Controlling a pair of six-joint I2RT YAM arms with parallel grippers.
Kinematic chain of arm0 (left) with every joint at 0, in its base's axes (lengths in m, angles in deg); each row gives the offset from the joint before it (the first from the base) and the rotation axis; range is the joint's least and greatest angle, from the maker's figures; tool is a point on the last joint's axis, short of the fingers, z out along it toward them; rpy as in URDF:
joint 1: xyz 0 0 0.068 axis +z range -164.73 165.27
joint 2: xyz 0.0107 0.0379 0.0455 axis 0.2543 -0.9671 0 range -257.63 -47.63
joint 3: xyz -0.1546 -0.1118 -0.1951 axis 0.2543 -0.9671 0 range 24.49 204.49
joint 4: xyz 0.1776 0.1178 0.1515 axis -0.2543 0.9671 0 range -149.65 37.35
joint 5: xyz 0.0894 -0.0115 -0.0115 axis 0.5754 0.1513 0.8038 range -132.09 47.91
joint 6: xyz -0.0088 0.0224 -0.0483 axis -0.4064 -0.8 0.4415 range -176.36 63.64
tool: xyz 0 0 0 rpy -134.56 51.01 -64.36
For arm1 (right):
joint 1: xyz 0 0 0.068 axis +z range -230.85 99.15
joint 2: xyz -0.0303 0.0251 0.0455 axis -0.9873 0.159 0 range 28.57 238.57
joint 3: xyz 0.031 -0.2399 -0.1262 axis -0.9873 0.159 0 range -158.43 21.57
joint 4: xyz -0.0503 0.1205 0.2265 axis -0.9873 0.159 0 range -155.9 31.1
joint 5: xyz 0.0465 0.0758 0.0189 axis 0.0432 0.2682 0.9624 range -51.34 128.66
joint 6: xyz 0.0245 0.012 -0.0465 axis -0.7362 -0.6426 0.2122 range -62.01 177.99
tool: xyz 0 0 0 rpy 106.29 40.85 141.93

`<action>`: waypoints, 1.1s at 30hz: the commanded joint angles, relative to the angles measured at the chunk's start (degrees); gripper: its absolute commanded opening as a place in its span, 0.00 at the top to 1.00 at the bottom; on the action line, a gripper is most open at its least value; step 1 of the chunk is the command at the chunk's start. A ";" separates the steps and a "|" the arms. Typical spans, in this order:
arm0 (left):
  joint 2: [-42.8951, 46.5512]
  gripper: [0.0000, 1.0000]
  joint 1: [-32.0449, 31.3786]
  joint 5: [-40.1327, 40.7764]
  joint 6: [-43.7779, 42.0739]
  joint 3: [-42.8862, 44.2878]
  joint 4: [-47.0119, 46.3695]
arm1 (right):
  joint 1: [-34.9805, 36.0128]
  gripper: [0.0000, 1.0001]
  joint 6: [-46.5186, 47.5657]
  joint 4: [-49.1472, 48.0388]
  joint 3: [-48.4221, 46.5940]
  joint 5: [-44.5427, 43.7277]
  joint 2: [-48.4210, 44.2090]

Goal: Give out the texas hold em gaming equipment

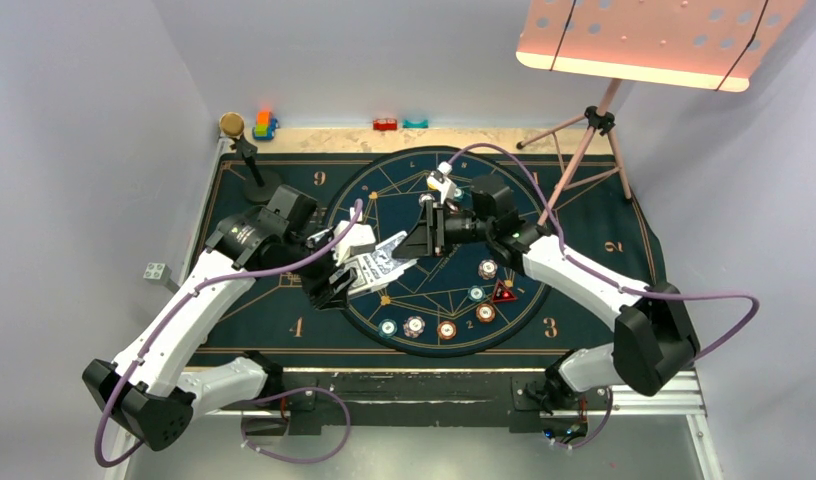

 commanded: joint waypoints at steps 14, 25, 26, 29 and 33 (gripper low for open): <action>1.92 1.00 0.34 -3.40 1.43 0.90 -2.89 | -1.25 0.55 8.58 12.11 -7.25 -3.62 -3.93; 2.22 1.00 0.30 -2.94 1.73 -1.22 -4.76 | 0.57 0.62 9.20 16.29 -11.02 -7.75 -4.93; 2.20 1.00 0.31 -2.90 1.74 -1.37 -4.70 | 0.83 0.63 9.53 17.17 -11.57 -8.57 -4.93; 2.27 1.00 0.37 -2.53 1.64 -1.76 -4.84 | 1.41 0.64 10.27 18.89 -12.89 -9.99 -5.00; 2.33 1.00 0.32 -2.24 1.64 -1.84 -4.81 | 2.44 0.65 10.93 20.01 -14.13 -10.99 -4.74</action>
